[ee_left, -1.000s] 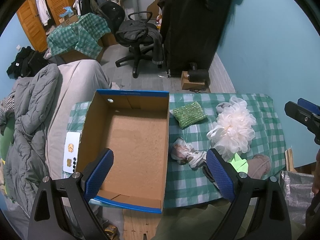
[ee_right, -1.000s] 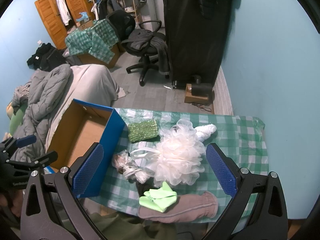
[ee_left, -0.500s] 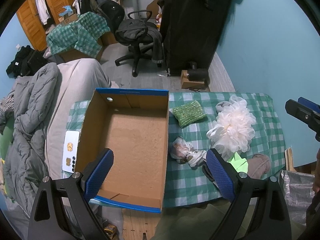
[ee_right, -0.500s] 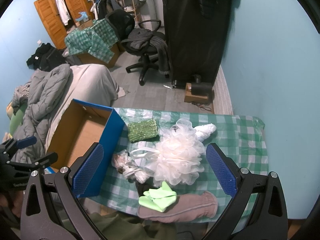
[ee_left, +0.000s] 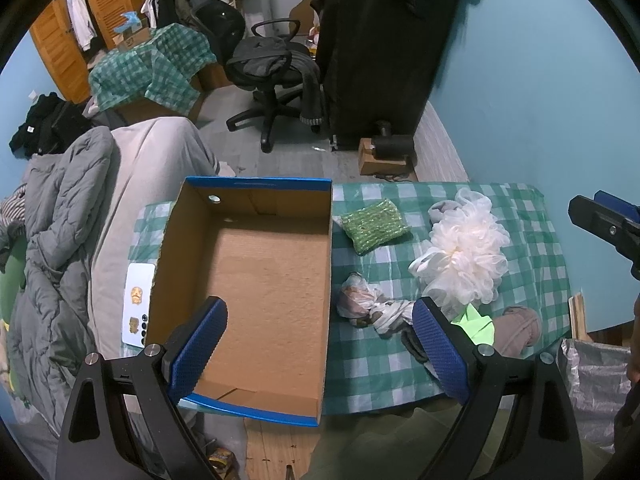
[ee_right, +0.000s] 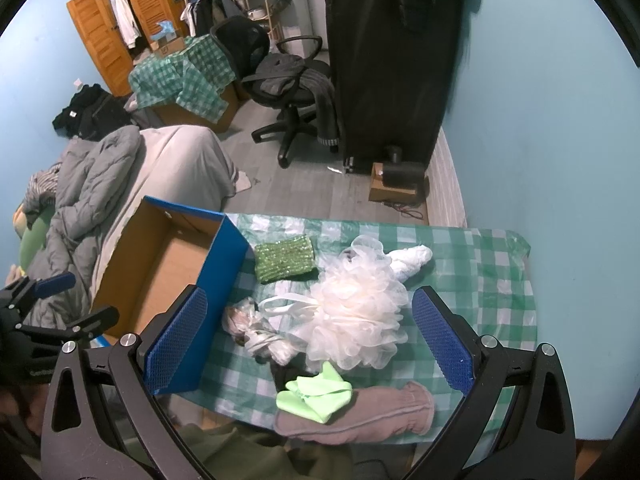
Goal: Organize soft objects
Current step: 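Reach the right tool toward the white mesh bath puff while the left tool approaches the plastic bundle, then grasp the white bath puff with the right tool while the left tool grasps the plastic-wrapped bundle, then lift the bath puff and plastic bundle and carry both toward the cardboard box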
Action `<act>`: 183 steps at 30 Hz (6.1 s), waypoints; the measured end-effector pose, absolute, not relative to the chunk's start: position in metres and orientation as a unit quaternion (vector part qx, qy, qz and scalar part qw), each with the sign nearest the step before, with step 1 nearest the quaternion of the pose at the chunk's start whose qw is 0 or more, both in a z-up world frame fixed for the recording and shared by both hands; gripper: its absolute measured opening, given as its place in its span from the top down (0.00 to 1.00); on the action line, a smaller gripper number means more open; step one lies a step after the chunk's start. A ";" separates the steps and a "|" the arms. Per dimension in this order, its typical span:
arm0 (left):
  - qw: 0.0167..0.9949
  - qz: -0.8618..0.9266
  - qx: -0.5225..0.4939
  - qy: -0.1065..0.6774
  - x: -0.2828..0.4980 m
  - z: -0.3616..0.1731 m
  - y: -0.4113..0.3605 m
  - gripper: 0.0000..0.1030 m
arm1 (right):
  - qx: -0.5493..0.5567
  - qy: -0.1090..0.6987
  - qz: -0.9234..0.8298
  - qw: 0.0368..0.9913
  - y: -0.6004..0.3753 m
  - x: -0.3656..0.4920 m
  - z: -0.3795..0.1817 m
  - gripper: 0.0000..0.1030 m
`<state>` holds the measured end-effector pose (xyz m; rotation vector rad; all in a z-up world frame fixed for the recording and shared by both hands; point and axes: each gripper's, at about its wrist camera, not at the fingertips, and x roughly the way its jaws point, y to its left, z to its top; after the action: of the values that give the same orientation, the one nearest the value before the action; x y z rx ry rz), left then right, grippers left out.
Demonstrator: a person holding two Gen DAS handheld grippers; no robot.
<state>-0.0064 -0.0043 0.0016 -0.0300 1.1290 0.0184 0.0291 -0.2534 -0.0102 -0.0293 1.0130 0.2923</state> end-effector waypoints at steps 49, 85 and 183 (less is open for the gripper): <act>0.769 0.001 -0.012 0.639 0.048 -0.126 -0.074 0.08 | -0.035 0.598 0.132 0.790 -0.288 0.096 -0.137 0.02; 0.745 0.029 -0.042 0.666 0.051 -0.163 -0.051 0.08 | -0.047 0.675 0.132 0.725 -0.274 0.108 -0.227 0.02; 0.810 0.021 -0.094 0.579 0.017 -0.090 -0.034 0.59 | -0.008 0.562 0.271 0.781 -0.333 0.072 -0.119 0.49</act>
<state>0.0167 -0.0341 -0.0900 -0.2005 1.2370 0.0456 0.0725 -0.3327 -0.1186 -0.0170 1.2142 0.5864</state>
